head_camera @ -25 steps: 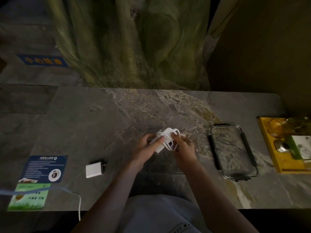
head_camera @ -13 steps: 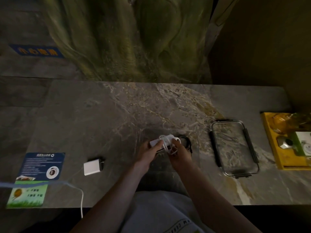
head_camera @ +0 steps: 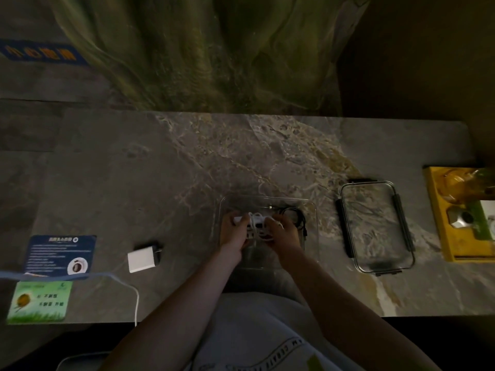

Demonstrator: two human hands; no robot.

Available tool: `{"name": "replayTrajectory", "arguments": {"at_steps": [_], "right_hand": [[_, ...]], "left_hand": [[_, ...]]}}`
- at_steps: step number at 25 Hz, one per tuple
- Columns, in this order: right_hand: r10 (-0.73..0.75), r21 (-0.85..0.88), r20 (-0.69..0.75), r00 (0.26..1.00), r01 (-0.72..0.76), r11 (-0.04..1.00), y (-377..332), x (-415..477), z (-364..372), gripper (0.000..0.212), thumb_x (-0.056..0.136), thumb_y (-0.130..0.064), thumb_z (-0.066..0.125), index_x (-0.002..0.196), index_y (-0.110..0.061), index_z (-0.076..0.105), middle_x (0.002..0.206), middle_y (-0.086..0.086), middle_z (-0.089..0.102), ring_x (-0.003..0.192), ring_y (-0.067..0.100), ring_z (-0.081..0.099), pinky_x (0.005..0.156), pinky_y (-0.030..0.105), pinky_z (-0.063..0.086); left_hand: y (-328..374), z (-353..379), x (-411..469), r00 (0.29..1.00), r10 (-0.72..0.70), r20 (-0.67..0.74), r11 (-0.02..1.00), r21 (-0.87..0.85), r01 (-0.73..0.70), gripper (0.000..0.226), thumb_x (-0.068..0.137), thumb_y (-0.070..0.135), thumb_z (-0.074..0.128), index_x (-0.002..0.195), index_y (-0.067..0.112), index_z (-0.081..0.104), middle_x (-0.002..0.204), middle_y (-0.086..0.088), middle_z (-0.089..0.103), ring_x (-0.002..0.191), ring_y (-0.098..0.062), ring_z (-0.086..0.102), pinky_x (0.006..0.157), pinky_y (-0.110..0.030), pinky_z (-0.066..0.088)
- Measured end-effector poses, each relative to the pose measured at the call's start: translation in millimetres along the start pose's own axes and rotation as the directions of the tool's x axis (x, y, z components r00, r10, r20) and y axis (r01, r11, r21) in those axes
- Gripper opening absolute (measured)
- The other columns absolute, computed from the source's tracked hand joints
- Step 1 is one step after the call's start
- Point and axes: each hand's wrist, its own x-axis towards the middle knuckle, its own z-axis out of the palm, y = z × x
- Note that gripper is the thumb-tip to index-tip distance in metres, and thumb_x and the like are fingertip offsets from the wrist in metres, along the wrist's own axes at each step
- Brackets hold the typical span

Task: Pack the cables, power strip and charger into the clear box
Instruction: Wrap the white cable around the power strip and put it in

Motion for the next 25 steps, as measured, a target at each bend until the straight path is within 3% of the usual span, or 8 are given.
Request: {"name": "replayTrajectory", "arguments": {"at_steps": [4,6,9,12,14,17,20,25], "right_hand": [[-0.075,-0.082,0.145,0.987,0.087,0.993,1,7,-4,0.031,0.086,-0.022,0.069,0.113,-0.012,0.059,0.107,0.013,0.065,0.093,0.023,0.068,0.067,0.03,0.057],[-0.079,-0.078,0.211,0.974,0.098,0.992,0,13,-8,0.033,0.083,-0.02,0.072,0.113,-0.01,0.062,0.109,0.015,0.066,0.093,0.025,0.069,0.074,0.035,0.059],[-0.081,-0.11,0.327,0.942,0.124,0.986,-5,21,-16,0.038,0.078,-0.013,0.077,0.114,-0.006,0.064,0.109,0.018,0.068,0.093,0.027,0.068,0.084,0.043,0.056],[-0.038,-0.241,0.385,0.922,0.14,0.96,-8,28,-20,0.033,0.077,-0.004,0.075,0.109,-0.007,0.066,0.095,0.006,0.072,0.085,0.015,0.07,0.071,0.028,0.058],[-0.006,-0.32,0.332,0.943,0.118,0.94,-8,29,-20,0.022,0.082,-0.008,0.072,0.103,-0.011,0.064,0.083,0.002,0.069,0.074,0.014,0.068,0.059,0.021,0.054],[-0.022,-0.42,0.204,0.979,0.108,0.901,-2,33,-15,0.015,0.087,-0.023,0.068,0.1,-0.017,0.063,0.087,0.007,0.069,0.079,0.021,0.068,0.067,0.033,0.059],[-0.119,-0.506,0.092,0.989,0.15,0.849,2,35,-6,0.044,0.081,-0.048,0.068,0.113,-0.018,0.061,0.099,0.004,0.072,0.086,0.019,0.07,0.074,0.041,0.061],[-0.128,-0.489,0.038,0.991,0.13,0.863,2,32,0,0.048,0.083,-0.04,0.068,0.123,-0.016,0.055,0.109,0.007,0.069,0.093,0.023,0.068,0.079,0.045,0.059]], "left_hand": [[3,2,14,0.999,-0.043,-0.034,0.998,-0.038,0.042,0.008,0.092,0.026,0.058,0.085,0.027,0.058,0.108,-0.015,0.065,0.096,-0.031,0.064,0.082,-0.043,0.057],[5,5,21,0.997,-0.051,-0.059,0.997,-0.066,0.047,0.005,0.092,0.025,0.058,0.093,0.024,0.062,0.104,-0.014,0.065,0.094,-0.031,0.064,0.088,-0.048,0.055],[8,7,26,0.989,-0.144,-0.021,0.982,-0.125,0.141,0.029,0.09,0.026,0.059,0.113,0.01,0.063,0.105,-0.015,0.066,0.091,-0.028,0.064,0.08,-0.04,0.058],[13,2,30,0.982,-0.183,0.055,0.969,-0.16,0.189,0.024,0.092,0.015,0.05,0.109,0.002,0.059,0.1,-0.015,0.064,0.083,-0.023,0.062,0.063,-0.029,0.056],[16,0,29,0.984,-0.168,0.065,0.978,-0.114,0.174,0.018,0.091,0.005,0.048,0.108,0.001,0.054,0.086,-0.008,0.059,0.074,-0.016,0.058,0.063,-0.024,0.054],[15,1,25,0.983,-0.156,0.101,0.983,-0.082,0.165,0.034,0.088,-0.001,0.055,0.121,-0.008,0.054,0.091,-0.008,0.061,0.077,-0.012,0.058,0.056,-0.017,0.052],[9,4,28,0.984,-0.174,0.051,0.963,-0.202,0.18,0.025,0.085,0.002,0.064,0.109,0.004,0.062,0.097,-0.012,0.063,0.086,-0.019,0.062,0.066,-0.027,0.053],[2,8,30,0.992,-0.089,-0.084,0.993,-0.081,0.083,0.04,0.081,0.021,0.072,0.119,0.013,0.06,0.119,-0.011,0.063,0.105,-0.028,0.061,0.094,-0.045,0.052]]}}
